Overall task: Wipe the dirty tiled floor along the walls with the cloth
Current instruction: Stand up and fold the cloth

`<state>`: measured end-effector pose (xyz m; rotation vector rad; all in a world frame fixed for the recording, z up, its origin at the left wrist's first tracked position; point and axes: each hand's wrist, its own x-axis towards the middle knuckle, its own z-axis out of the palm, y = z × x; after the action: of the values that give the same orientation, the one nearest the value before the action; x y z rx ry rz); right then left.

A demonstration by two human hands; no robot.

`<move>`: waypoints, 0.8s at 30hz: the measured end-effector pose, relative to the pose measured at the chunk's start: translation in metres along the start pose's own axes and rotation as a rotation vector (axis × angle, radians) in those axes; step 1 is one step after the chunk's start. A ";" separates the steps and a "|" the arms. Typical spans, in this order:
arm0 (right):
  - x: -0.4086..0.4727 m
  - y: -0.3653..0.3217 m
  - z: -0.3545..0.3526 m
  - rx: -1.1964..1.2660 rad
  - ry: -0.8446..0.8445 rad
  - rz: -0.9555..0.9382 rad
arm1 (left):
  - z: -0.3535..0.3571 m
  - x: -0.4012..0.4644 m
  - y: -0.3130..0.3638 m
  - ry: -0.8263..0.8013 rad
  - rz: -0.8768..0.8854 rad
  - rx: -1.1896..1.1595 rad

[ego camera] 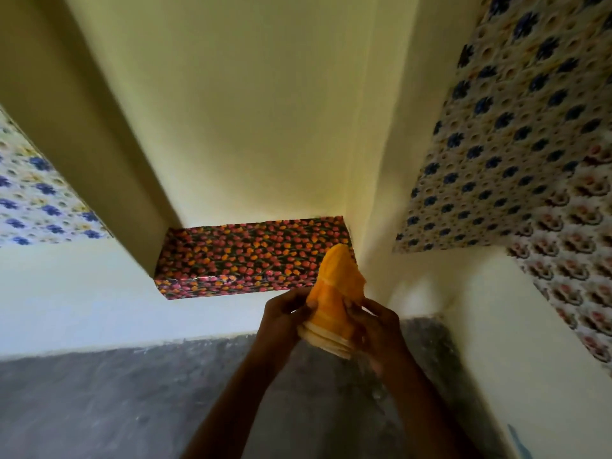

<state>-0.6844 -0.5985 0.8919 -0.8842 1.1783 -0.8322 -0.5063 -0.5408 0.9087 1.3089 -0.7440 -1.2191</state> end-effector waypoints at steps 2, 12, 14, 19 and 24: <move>0.004 -0.002 0.024 -0.094 0.096 -0.063 | -0.019 0.012 0.008 0.024 0.016 0.105; 0.080 0.001 0.089 -0.015 0.134 -0.033 | -0.074 0.104 -0.006 0.134 -0.059 0.252; 0.106 -0.001 0.099 -0.003 0.117 -0.040 | -0.081 0.128 -0.006 0.133 -0.070 0.259; 0.166 -0.006 0.124 0.055 0.055 0.057 | -0.103 0.180 -0.003 0.227 -0.147 0.134; 0.225 -0.002 0.151 -0.004 0.071 0.106 | -0.125 0.233 0.001 0.255 -0.234 0.005</move>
<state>-0.4949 -0.7808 0.8253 -0.7937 1.2781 -0.7806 -0.3277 -0.7219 0.8364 1.5538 -0.4200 -1.2030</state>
